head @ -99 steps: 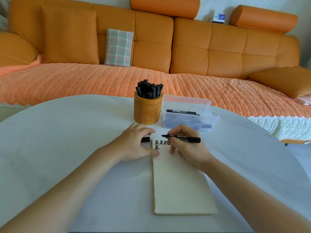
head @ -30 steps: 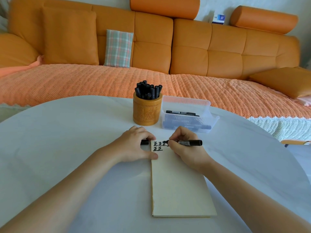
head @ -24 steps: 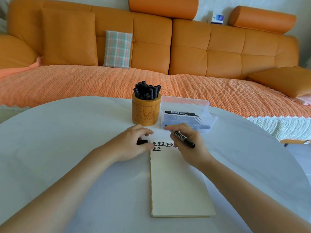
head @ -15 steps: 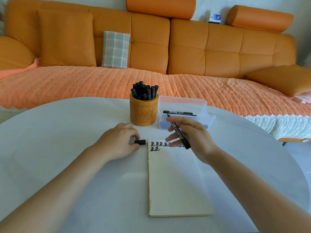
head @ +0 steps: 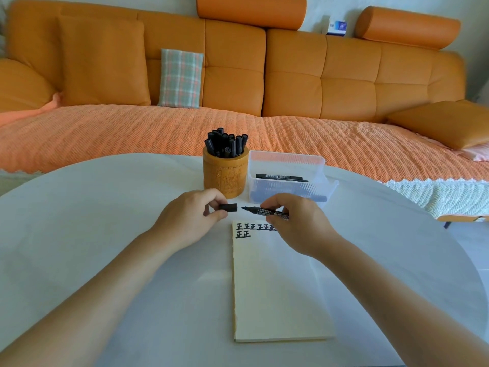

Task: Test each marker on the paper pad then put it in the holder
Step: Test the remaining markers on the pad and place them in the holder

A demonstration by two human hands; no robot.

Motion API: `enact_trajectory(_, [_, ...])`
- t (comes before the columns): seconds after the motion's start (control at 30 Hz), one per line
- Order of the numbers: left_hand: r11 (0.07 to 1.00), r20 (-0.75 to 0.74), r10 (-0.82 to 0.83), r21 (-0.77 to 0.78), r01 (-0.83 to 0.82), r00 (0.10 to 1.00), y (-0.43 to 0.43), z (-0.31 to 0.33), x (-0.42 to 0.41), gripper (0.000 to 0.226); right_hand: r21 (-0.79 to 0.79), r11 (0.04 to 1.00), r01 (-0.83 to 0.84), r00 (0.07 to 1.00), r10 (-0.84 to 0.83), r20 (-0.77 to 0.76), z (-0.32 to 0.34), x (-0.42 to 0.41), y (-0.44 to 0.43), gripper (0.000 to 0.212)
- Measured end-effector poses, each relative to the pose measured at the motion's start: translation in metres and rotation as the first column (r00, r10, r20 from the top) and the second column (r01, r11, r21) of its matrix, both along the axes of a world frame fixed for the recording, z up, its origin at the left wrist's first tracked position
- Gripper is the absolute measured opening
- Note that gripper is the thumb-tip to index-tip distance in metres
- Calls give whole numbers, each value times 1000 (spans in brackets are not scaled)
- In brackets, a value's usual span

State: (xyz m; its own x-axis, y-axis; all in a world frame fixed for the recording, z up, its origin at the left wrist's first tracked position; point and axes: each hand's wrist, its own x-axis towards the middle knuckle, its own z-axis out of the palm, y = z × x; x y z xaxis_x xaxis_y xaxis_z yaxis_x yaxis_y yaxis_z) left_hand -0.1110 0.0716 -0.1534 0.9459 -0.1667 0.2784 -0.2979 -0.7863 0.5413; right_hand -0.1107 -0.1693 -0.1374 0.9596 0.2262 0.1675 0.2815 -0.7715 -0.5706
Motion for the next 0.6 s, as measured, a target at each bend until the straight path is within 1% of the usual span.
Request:
enact_trajectory(0.2, [998,-17,-54,29,54,998,-4,2,-3,10,-52,997,-62,998,63,14,0,-3,4,22])
enact_trajectory(0.3, [993,-25,-105,46,106,994,-9,3,-6,9,-66,989,-132,991,134,25,-2,-5,6,21])
enact_trajectory(0.4, [990,-54,-140,10,141,989,-9,6,-3,10,-84,979,-185,972,196,134,-5,-2,3,22])
enact_trajectory(0.5, [979,-129,-201,-68,194,971,-8,11,-2,16,-194,961,-196,920,249,302,-10,-3,1,23])
enact_trajectory(0.53, [975,-138,-213,-90,202,967,-8,12,-2,17,-227,954,-195,902,265,340,-11,-3,2,23])
enact_trajectory(0.6, [969,-135,-230,-120,214,964,-9,15,-4,20,-241,952,-190,886,272,376,-12,-5,5,24])
